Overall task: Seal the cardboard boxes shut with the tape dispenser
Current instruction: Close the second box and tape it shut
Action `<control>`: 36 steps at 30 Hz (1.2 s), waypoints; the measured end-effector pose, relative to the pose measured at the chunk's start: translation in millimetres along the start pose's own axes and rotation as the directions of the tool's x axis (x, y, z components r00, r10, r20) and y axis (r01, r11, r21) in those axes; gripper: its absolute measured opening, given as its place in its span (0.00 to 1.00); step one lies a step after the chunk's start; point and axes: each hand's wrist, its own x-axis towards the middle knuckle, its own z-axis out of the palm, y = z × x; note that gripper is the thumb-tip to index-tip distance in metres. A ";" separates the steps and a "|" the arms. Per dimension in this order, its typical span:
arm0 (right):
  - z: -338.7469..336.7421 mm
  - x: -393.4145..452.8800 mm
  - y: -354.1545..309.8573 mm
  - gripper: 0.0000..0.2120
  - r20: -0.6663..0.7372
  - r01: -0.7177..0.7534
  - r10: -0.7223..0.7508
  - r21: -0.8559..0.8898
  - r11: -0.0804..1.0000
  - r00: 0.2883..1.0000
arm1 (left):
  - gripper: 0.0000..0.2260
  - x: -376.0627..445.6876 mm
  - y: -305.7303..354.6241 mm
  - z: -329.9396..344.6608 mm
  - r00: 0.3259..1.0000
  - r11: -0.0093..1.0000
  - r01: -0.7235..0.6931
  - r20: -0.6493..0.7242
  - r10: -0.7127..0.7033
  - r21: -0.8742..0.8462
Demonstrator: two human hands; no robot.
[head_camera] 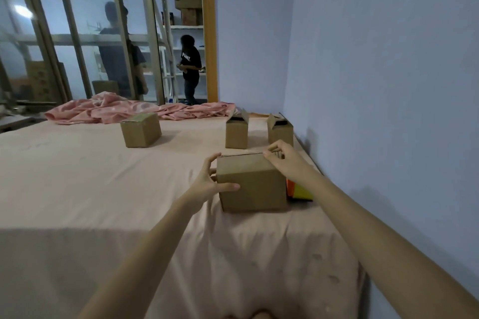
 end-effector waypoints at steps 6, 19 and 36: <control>8.0 -5.4 16.1 0.07 -0.092 0.026 -0.027 -0.014 1.000 0.995 | 0.42 -0.3 -7.4 10.3 0.999 0.999 -0.043 -0.026 0.043 -0.001; -4.1 -9.7 20.3 0.17 -0.163 0.022 -0.062 -0.236 0.972 0.985 | 0.09 -3.0 1.3 46.6 0.949 0.997 -0.069 -0.311 0.057 -0.029; -5.2 -58.3 117.9 0.25 -0.092 -0.142 0.134 -0.085 0.986 0.987 | 0.07 1.3 3.3 48.0 0.918 0.984 -0.089 -0.372 0.141 0.153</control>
